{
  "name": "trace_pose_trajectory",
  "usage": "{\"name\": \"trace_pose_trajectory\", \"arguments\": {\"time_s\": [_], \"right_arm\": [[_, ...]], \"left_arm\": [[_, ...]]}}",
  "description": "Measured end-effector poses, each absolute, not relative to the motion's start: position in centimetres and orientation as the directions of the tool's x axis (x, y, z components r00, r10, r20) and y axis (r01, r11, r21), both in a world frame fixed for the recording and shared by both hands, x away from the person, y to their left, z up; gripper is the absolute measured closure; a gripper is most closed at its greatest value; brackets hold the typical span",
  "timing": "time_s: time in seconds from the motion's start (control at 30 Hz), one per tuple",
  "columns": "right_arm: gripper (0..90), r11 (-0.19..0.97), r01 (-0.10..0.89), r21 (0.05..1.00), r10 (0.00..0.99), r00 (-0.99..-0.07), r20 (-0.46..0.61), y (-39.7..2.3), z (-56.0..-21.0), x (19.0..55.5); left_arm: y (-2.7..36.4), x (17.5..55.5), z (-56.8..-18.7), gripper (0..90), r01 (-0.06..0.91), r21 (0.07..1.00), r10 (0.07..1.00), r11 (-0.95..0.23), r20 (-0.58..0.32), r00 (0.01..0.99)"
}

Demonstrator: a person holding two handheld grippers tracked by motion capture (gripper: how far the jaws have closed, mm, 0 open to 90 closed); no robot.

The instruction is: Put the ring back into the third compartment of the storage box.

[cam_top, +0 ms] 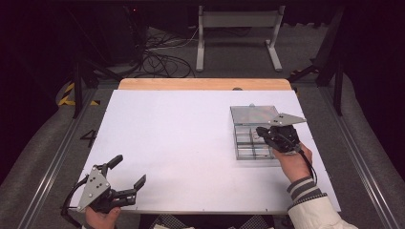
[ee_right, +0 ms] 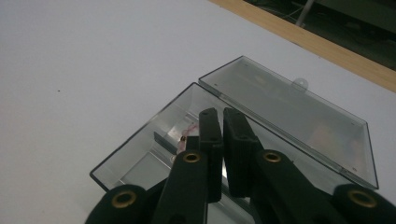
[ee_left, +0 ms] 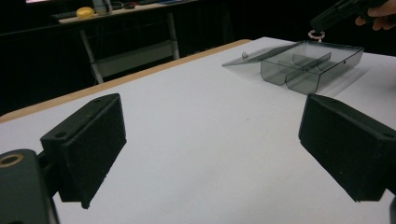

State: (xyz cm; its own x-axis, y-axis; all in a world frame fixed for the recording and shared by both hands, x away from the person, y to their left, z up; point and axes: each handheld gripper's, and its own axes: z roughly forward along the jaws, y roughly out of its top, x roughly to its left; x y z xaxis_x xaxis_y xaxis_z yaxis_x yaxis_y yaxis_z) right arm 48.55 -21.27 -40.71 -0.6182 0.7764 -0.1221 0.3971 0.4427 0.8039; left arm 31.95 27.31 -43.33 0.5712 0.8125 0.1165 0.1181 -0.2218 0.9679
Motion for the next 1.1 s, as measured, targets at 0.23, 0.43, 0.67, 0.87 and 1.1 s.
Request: {"name": "trace_pose_trajectory", "arguments": {"time_s": [0.23, 0.43, 0.67, 0.87, 1.1], "right_arm": [[87.1, 0.427, 0.424, 0.799, 0.800, -0.588, -0.116, -22.7, -40.9, 49.0], [87.1, 0.414, 0.445, 0.794, 0.819, -0.563, -0.111, -23.7, -41.0, 49.3], [87.0, 0.406, 0.474, 0.781, 0.835, -0.539, -0.107, -24.5, -41.5, 49.8], [87.0, 0.401, 0.515, 0.758, 0.854, -0.509, -0.106, -25.0, -42.1, 50.8], [87.0, 0.398, 0.554, 0.731, 0.869, -0.484, -0.106, -25.4, -42.8, 51.8]], "left_arm": [[27.3, 31.9, -43.3, 8.0, 0.120, 0.969, 0.813, -0.216, 0.111, 0.572], [27.3, 31.9, -43.3, 8.0, 0.119, 0.968, 0.811, -0.219, 0.113, 0.574], [27.3, 32.0, -43.3, 8.0, 0.123, 0.967, 0.809, -0.225, 0.115, 0.577], [27.3, 32.0, -43.3, 8.0, 0.124, 0.966, 0.809, -0.226, 0.115, 0.577], [27.3, 32.0, -43.4, 8.0, 0.124, 0.967, 0.809, -0.223, 0.113, 0.578]]}}
